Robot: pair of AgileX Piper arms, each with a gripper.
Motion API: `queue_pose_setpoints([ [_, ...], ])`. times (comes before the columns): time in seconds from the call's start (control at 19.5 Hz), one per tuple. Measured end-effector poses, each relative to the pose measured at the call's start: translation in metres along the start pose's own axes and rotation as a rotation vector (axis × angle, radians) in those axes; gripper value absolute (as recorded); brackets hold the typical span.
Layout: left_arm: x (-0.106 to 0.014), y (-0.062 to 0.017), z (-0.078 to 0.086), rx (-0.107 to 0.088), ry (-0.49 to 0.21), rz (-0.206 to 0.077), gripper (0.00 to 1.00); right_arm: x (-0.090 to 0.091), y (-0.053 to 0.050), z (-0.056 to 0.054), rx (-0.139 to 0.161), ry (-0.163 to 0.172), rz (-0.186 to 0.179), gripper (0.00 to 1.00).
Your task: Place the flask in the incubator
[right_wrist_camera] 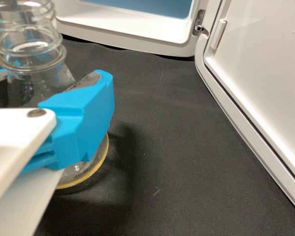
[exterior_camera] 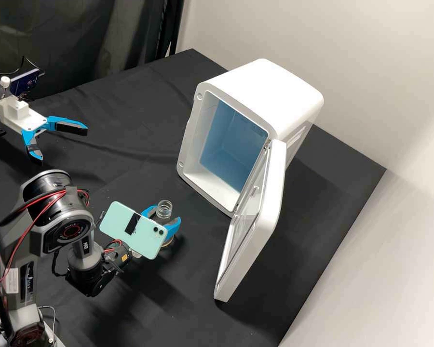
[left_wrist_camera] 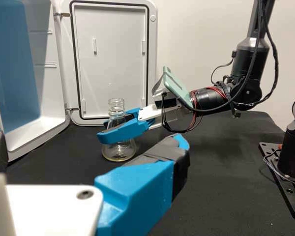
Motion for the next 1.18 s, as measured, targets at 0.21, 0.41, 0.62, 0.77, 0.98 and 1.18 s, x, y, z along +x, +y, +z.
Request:
queue_pose_setpoints([
  [0.21, 0.000, 0.0000, 0.000, 0.000, 0.000, 0.000, 1.00, -0.003, 0.003, -0.002, -0.008, 0.003, 0.009, 0.00],
  [0.41, 0.000, 0.0000, 0.000, 0.000, 0.000, 0.000, 1.00, -0.021, 0.022, -0.001, 0.001, 0.000, 0.096, 0.00],
  [0.62, 0.000, 0.0000, 0.000, 0.000, 0.000, 0.000, 1.00, -0.045, 0.044, -0.001, 0.063, 0.011, 0.215, 0.00],
  [0.77, 0.000, 0.0000, 0.000, 0.000, 0.000, 0.000, 1.00, -0.060, 0.054, -0.003, 0.084, 0.024, 0.275, 0.00],
  [0.98, 0.000, 0.0000, 0.000, 0.000, 0.000, 0.000, 1.00, -0.069, 0.058, -0.008, 0.098, 0.046, 0.306, 0.00],
  [1.18, 0.000, 0.0000, 0.000, 0.000, 0.000, 0.000, 1.00, -0.072, 0.058, -0.009, 0.099, 0.045, 0.314, 0.00],
])
